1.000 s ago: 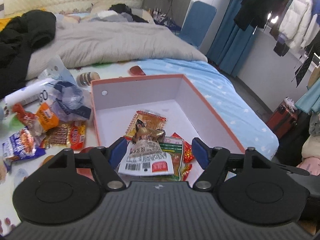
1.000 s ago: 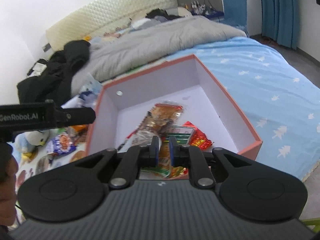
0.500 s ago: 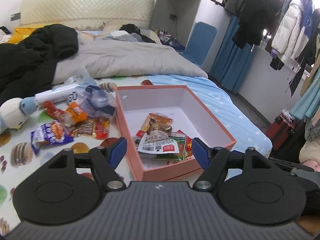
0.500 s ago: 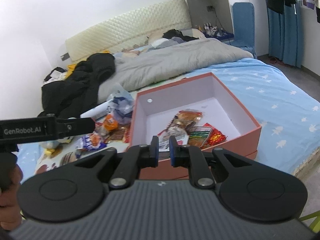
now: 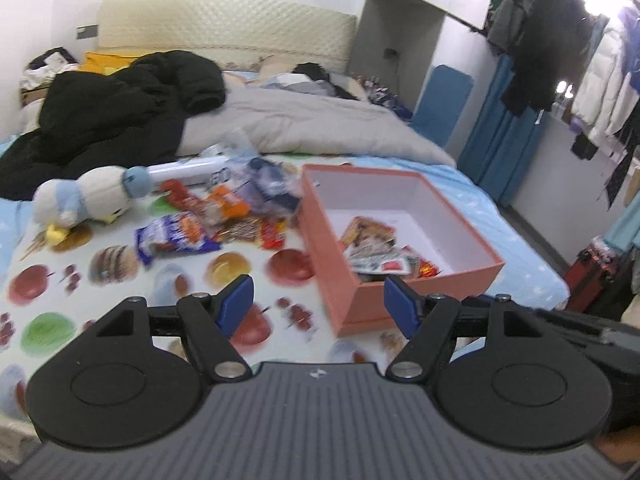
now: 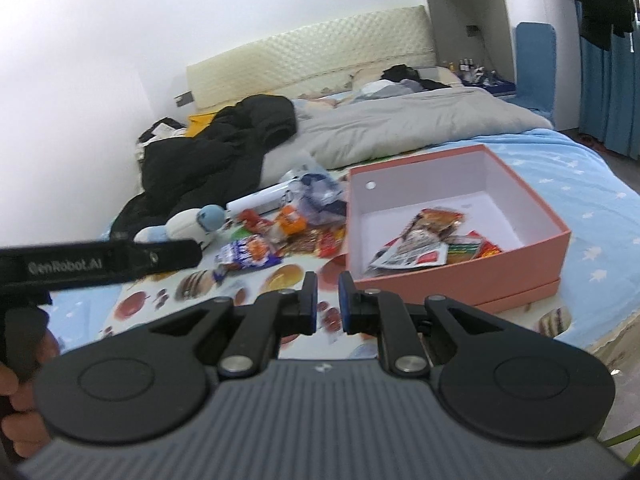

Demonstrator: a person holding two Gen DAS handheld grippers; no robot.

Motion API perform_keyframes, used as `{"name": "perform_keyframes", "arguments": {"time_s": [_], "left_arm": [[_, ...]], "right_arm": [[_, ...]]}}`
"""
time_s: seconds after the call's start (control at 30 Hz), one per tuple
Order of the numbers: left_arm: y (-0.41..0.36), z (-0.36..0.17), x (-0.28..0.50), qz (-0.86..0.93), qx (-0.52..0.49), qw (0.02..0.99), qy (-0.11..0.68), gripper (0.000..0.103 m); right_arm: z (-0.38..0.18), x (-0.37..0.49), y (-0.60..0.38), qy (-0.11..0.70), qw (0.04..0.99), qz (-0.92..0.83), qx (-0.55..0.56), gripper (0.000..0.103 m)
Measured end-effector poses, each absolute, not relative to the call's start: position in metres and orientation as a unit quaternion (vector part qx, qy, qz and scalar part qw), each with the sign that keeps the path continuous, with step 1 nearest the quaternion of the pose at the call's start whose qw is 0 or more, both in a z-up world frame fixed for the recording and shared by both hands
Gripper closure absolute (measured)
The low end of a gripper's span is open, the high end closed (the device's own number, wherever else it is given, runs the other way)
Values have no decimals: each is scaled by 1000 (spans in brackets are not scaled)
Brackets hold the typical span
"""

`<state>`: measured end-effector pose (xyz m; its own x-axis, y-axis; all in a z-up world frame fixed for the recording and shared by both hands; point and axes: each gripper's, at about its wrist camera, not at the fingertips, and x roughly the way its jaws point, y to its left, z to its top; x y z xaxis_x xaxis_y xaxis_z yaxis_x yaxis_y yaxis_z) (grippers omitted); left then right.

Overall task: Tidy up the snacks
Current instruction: 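Withdraw both open tools from the box toward the snack pile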

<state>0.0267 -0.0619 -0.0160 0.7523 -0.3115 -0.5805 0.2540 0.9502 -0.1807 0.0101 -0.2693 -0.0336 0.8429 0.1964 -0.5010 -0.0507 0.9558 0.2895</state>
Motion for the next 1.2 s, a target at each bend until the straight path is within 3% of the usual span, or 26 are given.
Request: {"name": "perform_keyframes", "arguments": {"time_s": [0.57, 0.63, 0.7, 0.73, 1.2], "left_arm": [[-4, -54, 1, -71, -95, 934, 338, 27], [3, -59, 6, -58, -101, 933, 341, 27], [10, -67, 12, -49, -106, 932, 344, 27], [13, -71, 16, -44, -107, 931, 346, 27], [49, -149, 103, -1, -120, 918, 378, 27]], "right_arm": [[-45, -1, -225, 285, 945, 114, 116, 87], [-48, 4, -225, 287, 943, 115, 123, 65], [-51, 9, -224, 287, 943, 113, 125, 24], [-53, 12, -223, 284, 944, 110, 126, 18], [-91, 91, -197, 313, 931, 155, 107, 17]]}}
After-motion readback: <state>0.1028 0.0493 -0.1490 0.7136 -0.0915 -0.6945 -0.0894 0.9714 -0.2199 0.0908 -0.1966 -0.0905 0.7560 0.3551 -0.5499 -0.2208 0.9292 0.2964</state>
